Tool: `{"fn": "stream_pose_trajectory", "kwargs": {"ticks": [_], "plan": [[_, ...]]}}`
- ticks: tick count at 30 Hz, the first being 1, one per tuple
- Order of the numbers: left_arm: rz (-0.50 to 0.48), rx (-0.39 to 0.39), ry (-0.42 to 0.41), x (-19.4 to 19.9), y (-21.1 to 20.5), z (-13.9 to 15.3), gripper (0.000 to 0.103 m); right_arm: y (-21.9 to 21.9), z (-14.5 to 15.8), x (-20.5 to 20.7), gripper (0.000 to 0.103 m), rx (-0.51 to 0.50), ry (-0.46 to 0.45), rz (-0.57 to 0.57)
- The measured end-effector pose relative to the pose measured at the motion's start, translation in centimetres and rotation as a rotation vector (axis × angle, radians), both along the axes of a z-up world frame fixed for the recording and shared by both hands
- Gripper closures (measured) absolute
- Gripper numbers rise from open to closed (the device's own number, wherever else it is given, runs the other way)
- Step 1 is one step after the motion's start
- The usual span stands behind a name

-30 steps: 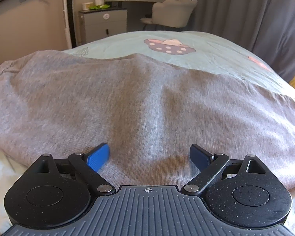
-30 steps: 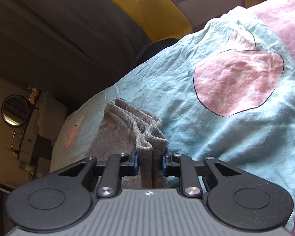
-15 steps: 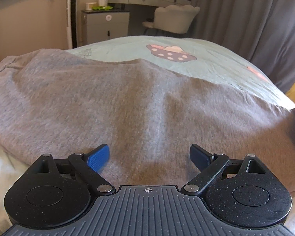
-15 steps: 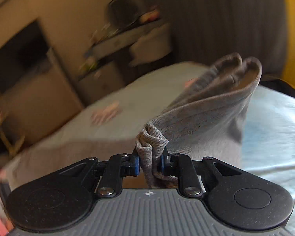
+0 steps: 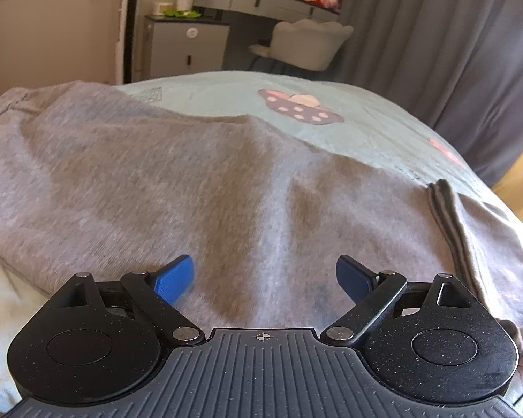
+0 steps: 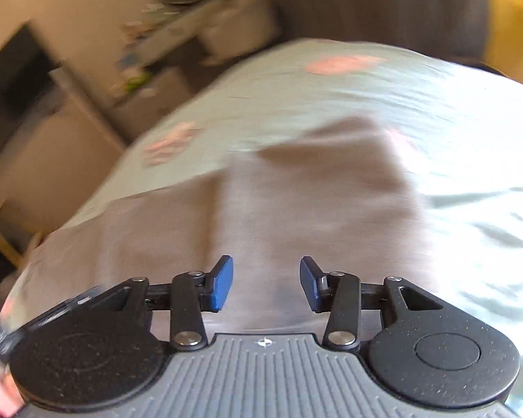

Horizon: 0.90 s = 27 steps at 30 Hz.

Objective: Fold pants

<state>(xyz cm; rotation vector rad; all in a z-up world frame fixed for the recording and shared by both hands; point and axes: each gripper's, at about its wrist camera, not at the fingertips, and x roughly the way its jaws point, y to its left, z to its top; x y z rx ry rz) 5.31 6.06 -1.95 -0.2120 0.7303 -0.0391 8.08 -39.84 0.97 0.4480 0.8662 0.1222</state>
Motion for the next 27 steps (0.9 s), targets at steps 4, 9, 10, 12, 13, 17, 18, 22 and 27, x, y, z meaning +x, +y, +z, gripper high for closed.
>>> {"fn": "stream_pose_trajectory", "kwargs": {"ticks": [4, 9, 10, 12, 13, 17, 18, 22, 27], "plan": [[-0.074, -0.012, -0.009, -0.2, -0.9, 0.9, 0.009, -1.6, -2.1, 0.2, 0.063, -0.033, 0.155, -0.032], [-0.190, -0.185, 0.056, 1.0, -4.7, 2.2, 0.009, -1.4, -1.3, 0.2, 0.063, -0.070, 0.119, -0.036], [-0.217, -0.204, 0.066, 1.5, -5.9, 2.5, 0.009, -1.5, -1.2, -0.2, 0.063, -0.091, 0.111, -0.038], [-0.280, -0.237, 0.107, 2.6, -8.7, 2.8, 0.009, -0.9, -0.9, -0.1, 0.063, -0.141, 0.105, -0.042], [-0.306, -0.262, 0.129, 3.2, -9.8, 2.7, 0.009, -0.9, -1.0, -0.3, 0.063, -0.164, 0.096, -0.046], [-0.336, -0.357, 0.266, 6.3, -13.4, 0.7, 0.015, -1.9, -0.3, -1.6, 0.057, -0.226, 0.039, -0.076], [-0.329, -0.365, 0.306, 6.9, -14.0, 0.0, 0.021, -2.3, -0.3, -1.8, 0.056, -0.233, 0.035, -0.091], [-0.311, -0.291, 0.341, 7.7, -16.2, -1.3, 0.025, -4.7, -1.3, -1.8, 0.055, -0.140, 0.071, -0.148], [-0.315, -0.169, 0.321, 7.4, -18.1, -1.0, 0.044, -6.8, -3.5, -0.4, 0.055, 0.000, 0.143, -0.210]]}}
